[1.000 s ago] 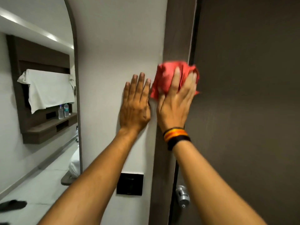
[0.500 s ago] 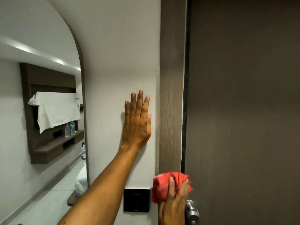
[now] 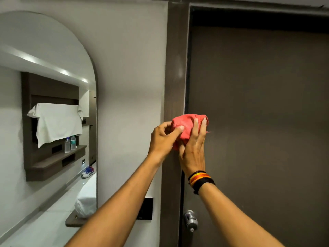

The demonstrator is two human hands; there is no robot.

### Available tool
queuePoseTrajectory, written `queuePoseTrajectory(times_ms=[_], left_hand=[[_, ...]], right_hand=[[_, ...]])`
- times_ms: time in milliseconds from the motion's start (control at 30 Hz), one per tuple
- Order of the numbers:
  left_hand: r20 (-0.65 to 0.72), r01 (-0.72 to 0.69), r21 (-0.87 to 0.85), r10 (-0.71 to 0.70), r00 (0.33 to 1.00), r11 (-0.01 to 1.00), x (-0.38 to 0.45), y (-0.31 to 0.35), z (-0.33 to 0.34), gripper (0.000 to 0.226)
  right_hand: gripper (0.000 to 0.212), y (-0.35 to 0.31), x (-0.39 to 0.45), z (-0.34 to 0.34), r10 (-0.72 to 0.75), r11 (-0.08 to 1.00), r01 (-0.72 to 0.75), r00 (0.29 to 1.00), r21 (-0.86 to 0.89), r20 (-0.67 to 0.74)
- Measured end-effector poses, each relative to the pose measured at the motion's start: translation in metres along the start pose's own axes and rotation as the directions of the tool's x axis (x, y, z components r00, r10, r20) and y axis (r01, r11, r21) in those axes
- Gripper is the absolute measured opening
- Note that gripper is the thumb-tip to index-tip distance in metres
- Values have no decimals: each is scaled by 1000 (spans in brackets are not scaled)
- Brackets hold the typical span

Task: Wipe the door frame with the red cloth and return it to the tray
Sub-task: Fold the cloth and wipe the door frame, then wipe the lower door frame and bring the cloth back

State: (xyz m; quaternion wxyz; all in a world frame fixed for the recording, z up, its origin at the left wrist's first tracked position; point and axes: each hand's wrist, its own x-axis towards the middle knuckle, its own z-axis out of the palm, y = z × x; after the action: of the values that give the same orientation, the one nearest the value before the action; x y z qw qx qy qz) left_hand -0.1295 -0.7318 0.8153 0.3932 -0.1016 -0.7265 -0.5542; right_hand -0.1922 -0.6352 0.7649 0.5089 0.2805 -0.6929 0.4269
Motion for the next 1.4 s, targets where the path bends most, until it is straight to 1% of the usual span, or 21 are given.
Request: queuePoseTrajectory(times_ms=[100, 133, 167, 200, 233, 267, 300, 333, 367, 433, 533, 600, 667, 767, 867, 933, 1067, 1133, 1200, 1300, 1400], left_hand=[[46, -7, -67, 10, 999, 998, -6, 16, 21, 26], [63, -12, -80, 17, 998, 997, -8, 21, 30, 24], [76, -12, -94, 20, 997, 996, -10, 25, 38, 23], [90, -10, -110, 20, 996, 994, -11, 29, 47, 23], [103, -4, -138, 18, 994, 990, -13, 33, 57, 23], [123, -3, -163, 23, 992, 987, -17, 37, 68, 21], [155, 5, -184, 24, 988, 983, -22, 42, 86, 18], [184, 8, -196, 29, 983, 981, -26, 45, 99, 17], [224, 20, -198, 25, 974, 980, -34, 47, 118, 17], [284, 47, -187, 8, 959, 981, -49, 47, 155, 17], [388, 158, -178, -78, 918, 971, -85, 33, 227, 17], [452, 244, -160, -149, 880, 957, -117, 16, 274, 17], [500, 311, -118, -214, 839, 943, -153, -3, 323, 16], [586, 434, -15, -344, 734, 901, -233, -38, 409, 15], [654, 548, 130, -487, 579, 826, -338, -84, 496, 12], [652, 618, 214, -582, 487, 757, -402, -109, 535, 15], [646, 699, 395, -721, 250, 596, -551, -148, 592, 19], [655, 695, 492, -749, 101, 524, -628, -164, 609, 19], [663, 681, 552, -749, -7, 482, -685, -173, 615, 27], [641, 646, 645, -749, -167, 408, -762, -190, 622, 33], [622, 610, 700, -738, -264, 372, -817, -207, 632, 44]], right_hand=[[105, 8, -3, -44, 21, 995, -14, 997, 95, -80], [110, 13, -4, -62, 54, 991, -38, 991, 127, -124], [115, 20, -6, -78, 135, 974, -107, 982, 199, -133], [117, 25, -6, -96, 259, 924, -220, 962, 312, -90], [114, 31, -6, -113, 386, 828, -346, 922, 442, -1], [105, 37, -5, -129, 479, 702, -461, 870, 543, 118], [88, 48, -5, -151, 527, 582, -550, 816, 599, 237], [67, 54, -5, -166, 540, 507, -607, 777, 612, 322], [49, 63, -8, -188, 546, 473, -632, 757, 614, 358], [30, 80, -16, -222, 582, 469, -647, 739, 602, 341], [22, 121, -45, -280, 682, 475, -683, 684, 556, 258], [20, 151, -72, -316, 758, 439, -751, 604, 494, 245], [22, 183, -107, -353, 833, 377, -822, 503, 428, 232], [26, 233, -183, -420, 931, 236, -892, 321, 387, 173], [28, 278, -282, -488, 993, 60, -915, 97, 399, 74], [27, 297, -342, -521, 999, -42, -907, -38, 419, 17], [24, 317, -475, -589, 946, -212, -861, -300, 462, -126], [20, 323, -547, -618, 875, -274, -816, -431, 510, -220], [22, 323, -607, -641, 794, -347, -767, -547, 540, -266], [32, 323, -688, -668, 677, -428, -685, -675, 589, -293], [36, 332, -756, -684, 585, -479, -654, -735, 585, -343]])
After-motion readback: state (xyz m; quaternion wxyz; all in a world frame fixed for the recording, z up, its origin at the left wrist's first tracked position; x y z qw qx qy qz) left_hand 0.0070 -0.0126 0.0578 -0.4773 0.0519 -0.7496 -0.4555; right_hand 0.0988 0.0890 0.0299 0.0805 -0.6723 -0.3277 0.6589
